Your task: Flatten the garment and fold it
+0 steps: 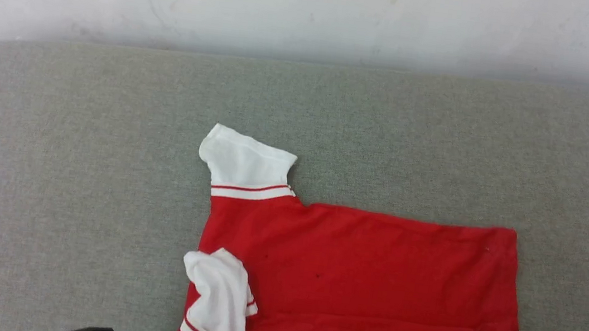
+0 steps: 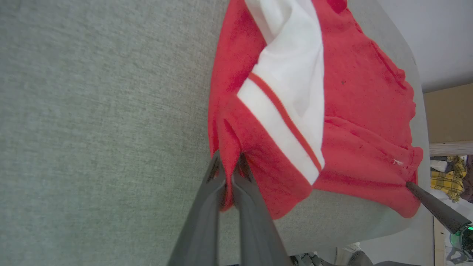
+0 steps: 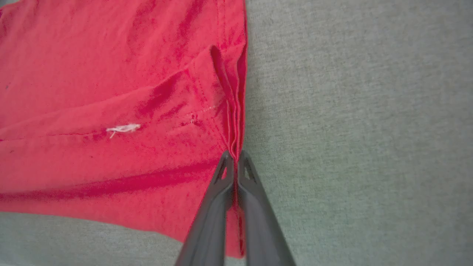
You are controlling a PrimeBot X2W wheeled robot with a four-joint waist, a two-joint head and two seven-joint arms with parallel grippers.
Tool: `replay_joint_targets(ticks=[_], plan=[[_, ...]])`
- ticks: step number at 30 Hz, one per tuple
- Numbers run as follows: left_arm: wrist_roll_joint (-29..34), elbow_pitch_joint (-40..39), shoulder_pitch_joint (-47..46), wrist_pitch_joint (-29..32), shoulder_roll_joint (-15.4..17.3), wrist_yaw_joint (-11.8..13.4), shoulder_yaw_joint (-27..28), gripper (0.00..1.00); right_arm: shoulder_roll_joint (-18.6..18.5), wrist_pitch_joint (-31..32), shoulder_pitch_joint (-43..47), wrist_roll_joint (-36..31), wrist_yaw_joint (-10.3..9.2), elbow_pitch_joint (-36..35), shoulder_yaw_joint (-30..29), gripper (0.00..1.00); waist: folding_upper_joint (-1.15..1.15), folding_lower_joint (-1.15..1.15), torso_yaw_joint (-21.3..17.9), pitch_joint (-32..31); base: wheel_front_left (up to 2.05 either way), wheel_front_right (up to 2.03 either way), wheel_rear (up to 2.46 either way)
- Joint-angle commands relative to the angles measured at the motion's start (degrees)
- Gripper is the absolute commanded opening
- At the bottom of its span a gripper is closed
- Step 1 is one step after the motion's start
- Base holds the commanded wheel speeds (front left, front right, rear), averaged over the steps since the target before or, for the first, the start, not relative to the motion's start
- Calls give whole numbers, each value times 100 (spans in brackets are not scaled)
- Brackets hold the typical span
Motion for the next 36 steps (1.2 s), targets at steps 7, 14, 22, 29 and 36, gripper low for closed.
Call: replay_joint_targets(ticks=[7, 14, 22, 29, 36], plan=[[-126, 160, 8, -154, -112, 54, 63, 83, -11, 9, 75, -6, -12, -39, 88, 0, 0, 1, 40, -166, 0, 0, 0], [-172, 106, -12, -428, -202, 37, 215, 100, -11, -159, 35, 148, -12, -237, 288, 100, 0, 1, 8, -211, 0, 0, 0], [287, -587, -801, -1118, 226, -202, 759, 100, -11, -1273, -531, -451, -12, -961, 28, 100, 0, 1, -53, 78, 0, 0, 0], [1165, -307, -2784, -1429, 732, -613, 637, 100, -11, -2409, -1222, -855, -12, -982, 58, 100, 0, 1, -181, 716, 0, 0, 0], [1161, 901, -5029, -328, 1085, -1428, 45, 100, -11, -2697, -1687, -948, -12, -707, 302, 100, 0, 1, -415, 1486, 0, 0, 0]])
